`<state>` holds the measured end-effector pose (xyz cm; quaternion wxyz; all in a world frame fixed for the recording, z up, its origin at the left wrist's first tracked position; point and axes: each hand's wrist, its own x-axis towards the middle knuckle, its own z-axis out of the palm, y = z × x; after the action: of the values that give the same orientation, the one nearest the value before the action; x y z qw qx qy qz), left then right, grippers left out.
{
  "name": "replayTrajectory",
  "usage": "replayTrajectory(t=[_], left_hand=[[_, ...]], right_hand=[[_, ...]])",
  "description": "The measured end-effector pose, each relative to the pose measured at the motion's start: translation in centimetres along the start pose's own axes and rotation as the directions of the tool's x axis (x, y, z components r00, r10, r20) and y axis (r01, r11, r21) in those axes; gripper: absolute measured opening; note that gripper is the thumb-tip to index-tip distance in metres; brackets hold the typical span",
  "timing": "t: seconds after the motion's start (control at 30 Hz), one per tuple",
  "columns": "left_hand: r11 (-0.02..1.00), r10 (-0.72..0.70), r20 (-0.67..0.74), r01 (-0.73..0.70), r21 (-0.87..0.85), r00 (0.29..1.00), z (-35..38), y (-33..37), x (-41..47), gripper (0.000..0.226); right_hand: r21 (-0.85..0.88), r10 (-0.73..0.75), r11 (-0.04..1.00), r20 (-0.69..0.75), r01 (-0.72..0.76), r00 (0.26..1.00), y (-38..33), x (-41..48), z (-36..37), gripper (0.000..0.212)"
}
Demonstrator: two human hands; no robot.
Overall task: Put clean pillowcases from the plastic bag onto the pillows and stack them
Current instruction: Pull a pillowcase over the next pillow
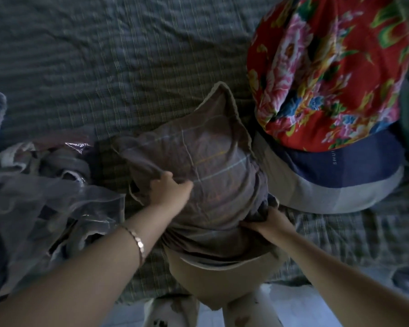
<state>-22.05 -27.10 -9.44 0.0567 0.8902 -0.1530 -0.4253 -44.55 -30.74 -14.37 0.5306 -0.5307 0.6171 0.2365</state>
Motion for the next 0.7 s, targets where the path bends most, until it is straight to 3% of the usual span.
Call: replayTrajectory(t=[0.1,0.2,0.3,0.4,0.5,0.53,0.6,0.7], left_hand=[[0.992,-0.077,0.174,0.093,-0.084,0.982,0.4,1.6,-2.4,0.097],[0.952,-0.118,0.264,0.184,-0.244,0.957,-0.5,4.6,-4.3,0.123],[0.904,-0.111,0.246,0.200,-0.378,0.963,-2.0,7.3,-5.6,0.133],[0.796,0.044,0.153,0.058,-0.603,0.987,-4.4,8.7,-6.9,0.109],[0.677,0.194,0.080,-0.074,-0.732,0.978,-6.2,8.8,-8.1,0.038],[0.652,0.245,0.080,-0.104,-0.751,0.966,-6.7,8.5,-8.5,0.029],[0.657,0.302,0.117,-0.117,-0.745,0.946,-6.3,6.6,-7.8,0.033],[0.834,0.046,0.111,0.023,-0.551,0.993,-5.4,0.9,-4.2,0.030]], right_hand=[[0.137,-0.023,0.990,-0.006,0.024,1.000,-1.9,-1.7,0.3,0.043],[0.165,-0.244,0.955,-0.027,0.245,0.969,-5.1,-6.5,-0.6,0.017],[0.033,-0.502,0.862,-0.091,0.507,0.860,-9.1,-12.4,-2.1,0.022],[-0.127,-0.623,0.781,-0.208,0.611,0.754,-12.0,-17.0,-3.7,0.016],[-0.336,-0.692,0.720,-0.276,0.608,0.667,-13.0,-19.7,-3.4,0.019],[-0.384,-0.689,0.719,-0.282,0.579,0.668,-13.0,-20.3,-2.5,0.023],[-0.530,-0.697,0.685,-0.275,0.501,0.662,-12.4,-19.8,0.2,0.032],[-0.608,-0.713,0.589,-0.078,0.533,0.697,-11.7,-17.1,5.9,0.023]])
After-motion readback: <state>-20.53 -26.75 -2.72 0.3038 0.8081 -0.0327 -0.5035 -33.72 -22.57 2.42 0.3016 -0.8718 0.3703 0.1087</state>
